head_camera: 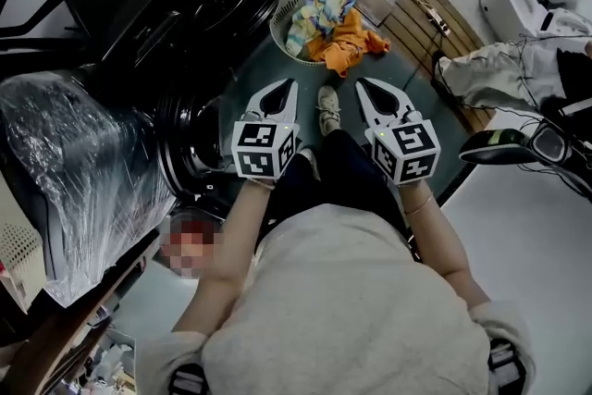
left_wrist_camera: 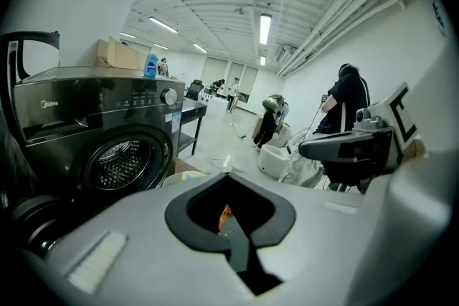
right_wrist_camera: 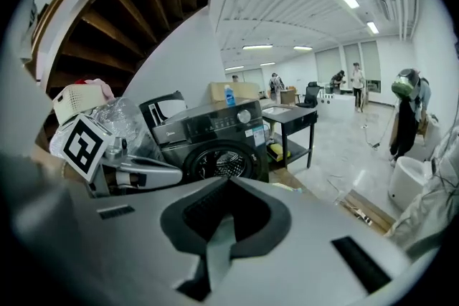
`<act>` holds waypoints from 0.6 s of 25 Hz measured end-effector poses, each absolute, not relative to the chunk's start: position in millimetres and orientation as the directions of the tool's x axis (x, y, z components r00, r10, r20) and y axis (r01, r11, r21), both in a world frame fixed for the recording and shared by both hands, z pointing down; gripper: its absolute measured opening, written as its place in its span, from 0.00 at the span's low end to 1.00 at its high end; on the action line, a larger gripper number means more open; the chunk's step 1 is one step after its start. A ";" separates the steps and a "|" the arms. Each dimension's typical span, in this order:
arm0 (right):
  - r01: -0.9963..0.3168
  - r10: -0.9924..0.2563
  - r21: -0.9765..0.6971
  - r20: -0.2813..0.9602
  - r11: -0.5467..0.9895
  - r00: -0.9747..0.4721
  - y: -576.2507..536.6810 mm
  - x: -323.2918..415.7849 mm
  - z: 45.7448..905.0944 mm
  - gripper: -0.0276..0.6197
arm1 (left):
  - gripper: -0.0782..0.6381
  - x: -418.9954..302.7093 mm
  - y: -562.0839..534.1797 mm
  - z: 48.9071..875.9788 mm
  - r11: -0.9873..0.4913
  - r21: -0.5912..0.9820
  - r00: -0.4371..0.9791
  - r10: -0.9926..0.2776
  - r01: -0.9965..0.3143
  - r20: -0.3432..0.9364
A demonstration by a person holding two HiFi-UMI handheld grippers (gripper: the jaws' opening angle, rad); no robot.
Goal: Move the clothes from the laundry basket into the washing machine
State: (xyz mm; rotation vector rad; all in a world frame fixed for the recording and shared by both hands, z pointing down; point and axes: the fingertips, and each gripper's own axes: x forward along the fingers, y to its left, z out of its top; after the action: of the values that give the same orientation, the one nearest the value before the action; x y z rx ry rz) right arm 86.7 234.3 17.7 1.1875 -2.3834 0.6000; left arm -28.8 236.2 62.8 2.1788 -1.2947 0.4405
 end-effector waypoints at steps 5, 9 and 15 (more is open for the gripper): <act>-0.777 -0.587 -0.205 0.550 0.595 -0.594 168.2 98.3 32.4 0.05 | 0.12 -14.4 184.7 85.0 -0.337 0.305 0.454 -0.676 -0.891 0.581; -0.754 -0.549 -0.239 0.557 0.612 -0.623 123.3 108.0 54.8 0.05 | 0.12 -6.9 151.4 110.0 -0.294 0.307 0.424 -0.658 -0.905 0.622; -0.726 -0.498 -0.224 0.595 0.650 -0.630 93.8 112.8 94.9 0.05 | 0.12 2.6 123.8 147.3 -0.270 0.319 0.418 -0.621 -0.908 0.663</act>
State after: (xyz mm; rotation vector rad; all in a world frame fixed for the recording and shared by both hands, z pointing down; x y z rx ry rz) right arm 112.8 93.8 94.9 0.9545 -2.3792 0.6217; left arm 2.6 123.8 147.3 1.9981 -1.2928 0.5436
